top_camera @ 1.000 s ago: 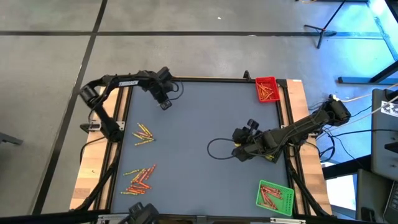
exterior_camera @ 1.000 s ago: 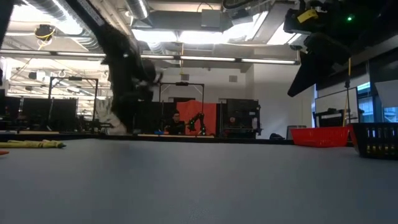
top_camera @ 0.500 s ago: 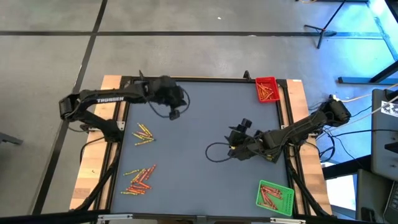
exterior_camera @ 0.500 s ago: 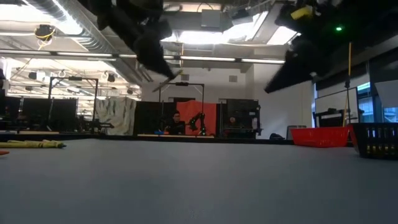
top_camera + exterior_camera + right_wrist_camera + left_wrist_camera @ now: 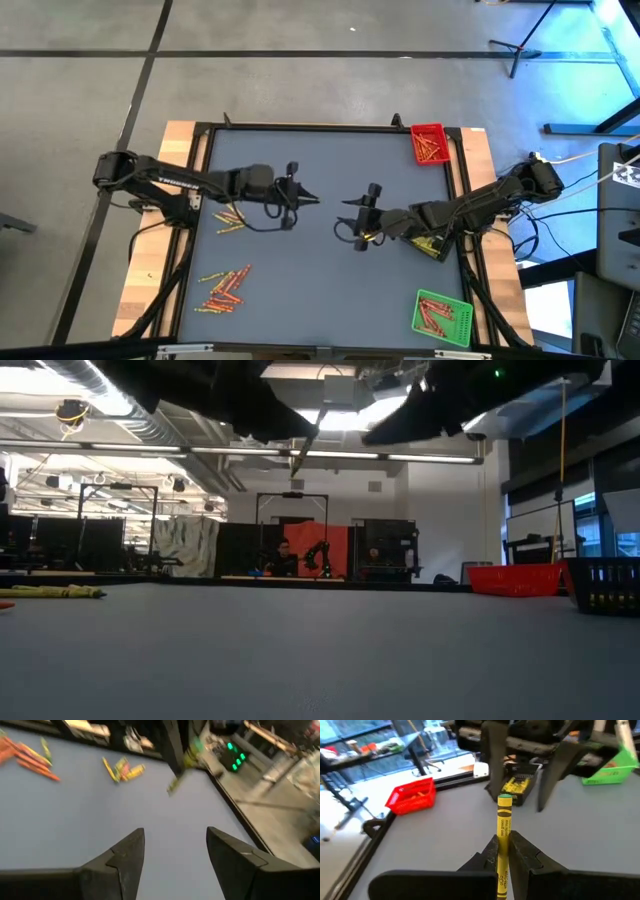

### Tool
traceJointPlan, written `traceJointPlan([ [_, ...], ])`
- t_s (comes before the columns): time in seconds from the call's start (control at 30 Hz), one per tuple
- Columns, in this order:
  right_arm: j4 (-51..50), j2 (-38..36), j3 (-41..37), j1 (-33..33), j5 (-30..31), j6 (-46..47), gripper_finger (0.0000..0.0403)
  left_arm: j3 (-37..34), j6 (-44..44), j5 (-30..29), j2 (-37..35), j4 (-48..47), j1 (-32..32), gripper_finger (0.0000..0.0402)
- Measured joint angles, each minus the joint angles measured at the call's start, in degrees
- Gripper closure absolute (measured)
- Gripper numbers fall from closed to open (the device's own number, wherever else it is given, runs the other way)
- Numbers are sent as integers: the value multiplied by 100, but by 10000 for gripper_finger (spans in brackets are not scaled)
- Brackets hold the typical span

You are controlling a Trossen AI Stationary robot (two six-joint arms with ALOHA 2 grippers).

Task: Sort crayons
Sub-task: Put the yellow green crayon into the black basket

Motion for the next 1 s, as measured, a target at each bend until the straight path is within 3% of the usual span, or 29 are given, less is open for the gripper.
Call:
traceJointPlan([
  [0.37,1900,689,9,-241,-868,-513,194,-265,-4,-12,0,1414,-569,395],
  [0.7,2313,1069,291,-288,-1331,-531,202,-258,240,-65,442,2197,-809,395],
  [0.8,2350,1062,291,-286,-1463,-533,239,-258,248,-102,443,2174,-804,395],
  [1.0,2382,1062,291,-286,-1457,-708,369,-258,246,-89,442,2117,-809,395],
])
